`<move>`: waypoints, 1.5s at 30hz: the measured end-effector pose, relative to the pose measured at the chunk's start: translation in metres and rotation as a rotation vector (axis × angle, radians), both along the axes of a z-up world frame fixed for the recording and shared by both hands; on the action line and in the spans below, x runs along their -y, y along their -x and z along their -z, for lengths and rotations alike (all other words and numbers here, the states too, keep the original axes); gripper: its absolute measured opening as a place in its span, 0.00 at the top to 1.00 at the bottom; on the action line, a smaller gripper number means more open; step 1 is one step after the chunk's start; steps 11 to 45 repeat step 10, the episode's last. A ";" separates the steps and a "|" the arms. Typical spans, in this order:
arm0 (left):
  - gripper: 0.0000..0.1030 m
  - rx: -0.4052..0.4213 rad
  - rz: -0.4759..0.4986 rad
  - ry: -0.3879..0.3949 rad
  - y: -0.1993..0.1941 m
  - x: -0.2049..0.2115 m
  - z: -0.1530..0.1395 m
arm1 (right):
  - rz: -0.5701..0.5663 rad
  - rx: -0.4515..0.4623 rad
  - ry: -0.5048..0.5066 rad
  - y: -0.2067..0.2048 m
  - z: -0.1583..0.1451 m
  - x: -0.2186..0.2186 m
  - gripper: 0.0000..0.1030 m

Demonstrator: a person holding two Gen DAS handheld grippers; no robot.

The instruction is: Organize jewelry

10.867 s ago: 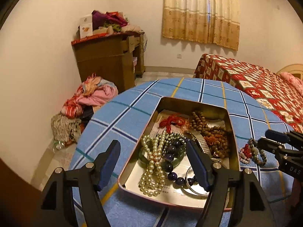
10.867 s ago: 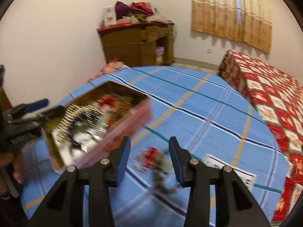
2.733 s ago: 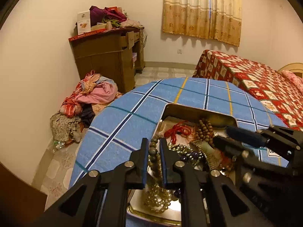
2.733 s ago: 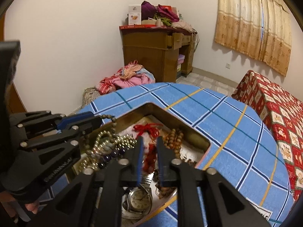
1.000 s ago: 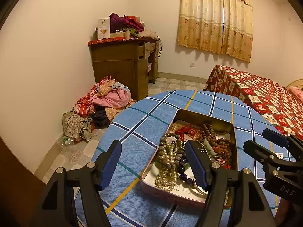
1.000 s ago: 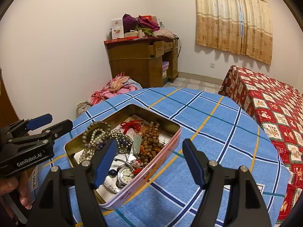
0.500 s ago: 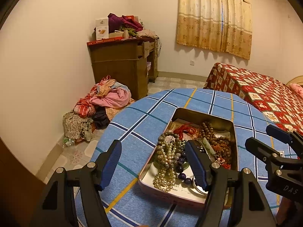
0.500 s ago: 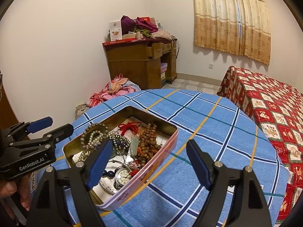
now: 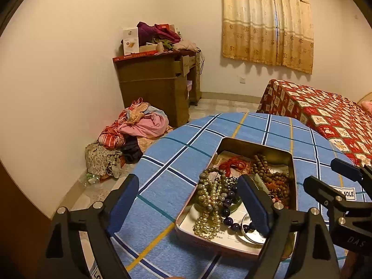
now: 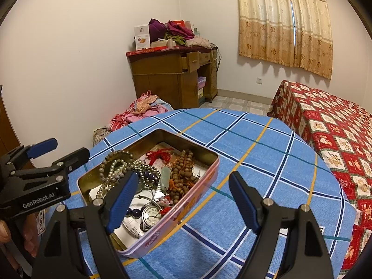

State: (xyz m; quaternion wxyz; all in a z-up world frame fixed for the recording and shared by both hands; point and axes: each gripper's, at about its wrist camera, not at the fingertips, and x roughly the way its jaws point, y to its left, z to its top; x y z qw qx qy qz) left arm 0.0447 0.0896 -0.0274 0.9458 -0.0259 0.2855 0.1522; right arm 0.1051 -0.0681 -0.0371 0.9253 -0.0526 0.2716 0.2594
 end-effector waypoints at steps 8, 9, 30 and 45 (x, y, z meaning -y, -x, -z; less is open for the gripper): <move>0.12 0.013 0.028 -0.013 0.001 0.007 0.002 | -0.003 -0.007 0.000 0.001 0.004 0.000 0.19; 0.12 0.015 0.030 -0.018 0.001 0.007 0.002 | -0.002 -0.007 0.001 0.001 0.004 0.000 0.19; 0.12 0.014 0.033 -0.018 0.001 0.008 0.002 | -0.001 -0.008 0.001 0.001 0.004 0.000 0.19; 0.12 0.014 0.033 -0.018 0.001 0.008 0.002 | -0.001 -0.008 0.001 0.001 0.004 0.000 0.19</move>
